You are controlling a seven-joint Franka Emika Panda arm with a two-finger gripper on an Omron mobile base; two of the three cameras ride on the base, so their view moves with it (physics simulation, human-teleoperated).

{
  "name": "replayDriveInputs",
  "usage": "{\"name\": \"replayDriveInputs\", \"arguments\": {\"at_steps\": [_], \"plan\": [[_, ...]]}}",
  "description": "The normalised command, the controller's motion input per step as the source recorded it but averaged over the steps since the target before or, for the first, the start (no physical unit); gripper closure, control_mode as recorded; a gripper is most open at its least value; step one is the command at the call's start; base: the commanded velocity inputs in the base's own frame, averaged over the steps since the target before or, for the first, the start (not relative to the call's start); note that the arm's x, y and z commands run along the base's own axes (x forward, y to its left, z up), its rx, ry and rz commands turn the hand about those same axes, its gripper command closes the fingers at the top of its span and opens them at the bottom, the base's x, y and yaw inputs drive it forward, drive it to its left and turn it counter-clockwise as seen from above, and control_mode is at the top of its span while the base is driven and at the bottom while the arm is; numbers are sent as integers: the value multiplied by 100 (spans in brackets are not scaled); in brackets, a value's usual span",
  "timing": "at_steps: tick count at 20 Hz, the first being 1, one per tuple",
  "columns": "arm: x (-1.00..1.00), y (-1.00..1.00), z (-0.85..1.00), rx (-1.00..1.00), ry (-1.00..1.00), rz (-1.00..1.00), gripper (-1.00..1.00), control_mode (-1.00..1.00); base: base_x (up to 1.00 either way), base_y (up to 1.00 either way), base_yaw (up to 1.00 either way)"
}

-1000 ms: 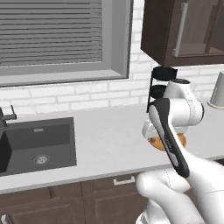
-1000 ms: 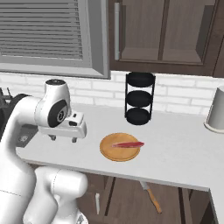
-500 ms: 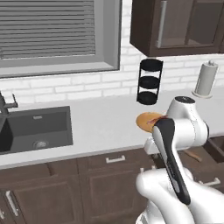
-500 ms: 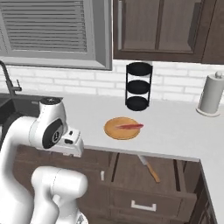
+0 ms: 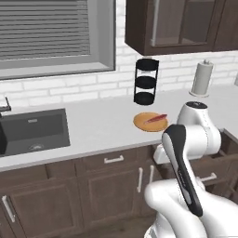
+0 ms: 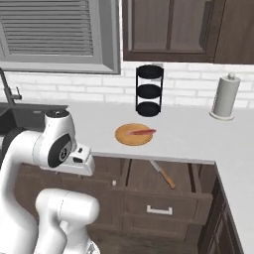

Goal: Pick up the knife from the drawer and place it on the cutting board. Then place the meat from the plate to the cutting board.

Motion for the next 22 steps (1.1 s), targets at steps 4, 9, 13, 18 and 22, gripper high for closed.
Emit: {"name": "replayDriveInputs", "arguments": {"at_steps": [4, 9, 13, 18, 22], "plan": [[0, 0, 0, 0, 0, 0, -100, 100, 9, 0, -20], [0, 0, 0, 0, 0, 0, -100, 100, 37, 16, -28], [0, 0, 0, 0, 0, 0, -100, 100, 52, 34, -31], [0, 0, 0, 0, 0, 0, -100, 100, 41, 49, -29], [0, 0, 0, 0, 0, 0, -100, 100, 0, 23, -29]]}}
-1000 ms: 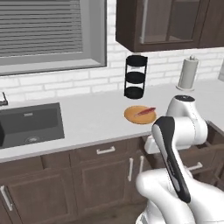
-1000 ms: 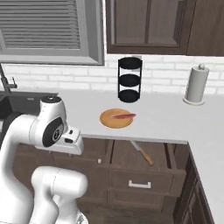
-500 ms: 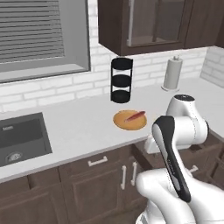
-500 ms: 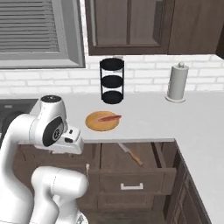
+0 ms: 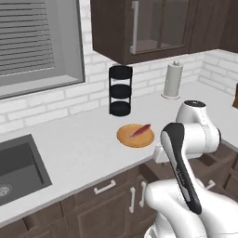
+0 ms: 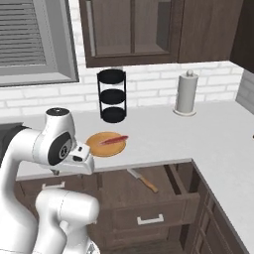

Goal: Pick up the knife from the drawer and place it on the cutting board. Then place the meat from the plate to the cutting board.

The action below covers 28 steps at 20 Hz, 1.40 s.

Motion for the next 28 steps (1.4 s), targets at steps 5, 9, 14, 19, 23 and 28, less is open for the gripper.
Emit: {"name": "replayDriveInputs", "arguments": {"at_steps": [5, 9, 14, 19, 23, 28], "plan": [[5, -16, -9, 0, 0, -14, -100, -100, 0, 0, -6], [33, -42, -11, 0, 0, -1, -100, -100, 0, 0, 0], [17, -62, -23, 1, 0, 2, -100, -100, 0, 0, 0], [21, -83, -55, 0, 0, 3, -100, -100, 0, 0, 0], [50, -77, -45, 0, 2, 0, -100, -100, 0, 0, 0], [56, -64, -40, 0, 11, 0, -100, -100, 0, 0, 0]]}}
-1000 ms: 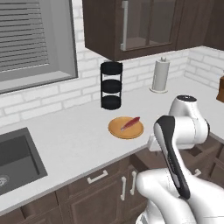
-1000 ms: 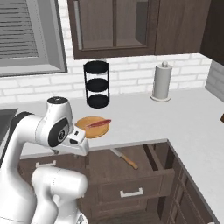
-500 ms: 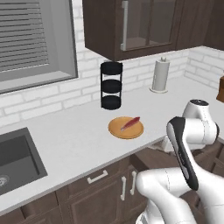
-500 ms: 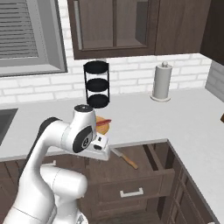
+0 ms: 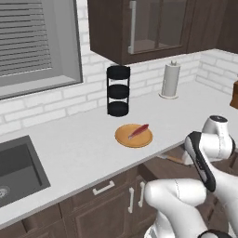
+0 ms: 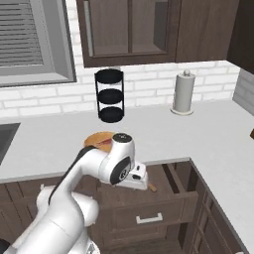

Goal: Pick up the knife from the drawer and place it on the cutting board. Then place the meat from the plate to the cutting board.

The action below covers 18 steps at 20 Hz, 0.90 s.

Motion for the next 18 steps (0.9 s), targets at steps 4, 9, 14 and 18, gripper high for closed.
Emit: {"name": "replayDriveInputs", "arguments": {"at_steps": [4, 9, 14, 18], "plan": [[64, -34, -23, 0, 14, 2, -100, -100, 0, 0, 0], [59, -35, -37, 0, 8, 3, -100, -100, 0, 0, 0], [40, -43, -57, 0, 1, 4, -100, -100, 0, 0, 0], [33, -35, -58, 0, 0, 7, -100, -100, 0, 0, 0]]}}
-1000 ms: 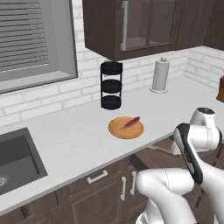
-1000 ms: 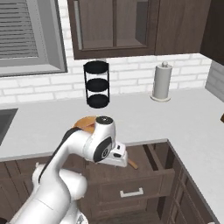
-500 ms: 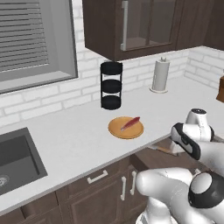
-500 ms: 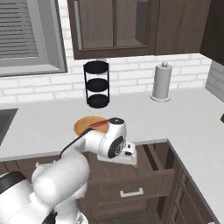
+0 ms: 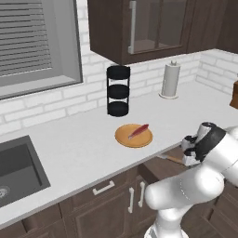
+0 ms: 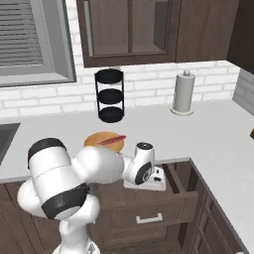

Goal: Pick up the knife from the drawer and place it on the cutting board. Then place the meat from the plate to the cutting board.

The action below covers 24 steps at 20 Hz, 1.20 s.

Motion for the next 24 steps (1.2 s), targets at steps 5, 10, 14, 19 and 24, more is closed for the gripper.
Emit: {"name": "replayDriveInputs", "arguments": {"at_steps": [5, 10, 14, 19, 24], "plan": [[34, -24, -51, 0, 9, 11, -100, -100, 0, 0, 0], [-63, -57, -62, 0, 23, 8, -100, -100, 0, 0, 0], [-100, -99, -42, 4, 18, 1, -100, -100, 0, 0, 0], [-100, -99, -5, 10, 12, 1, -100, -100, 0, 0, 0], [-71, -51, 52, 11, 3, 9, -100, -100, 0, 0, 0]]}}
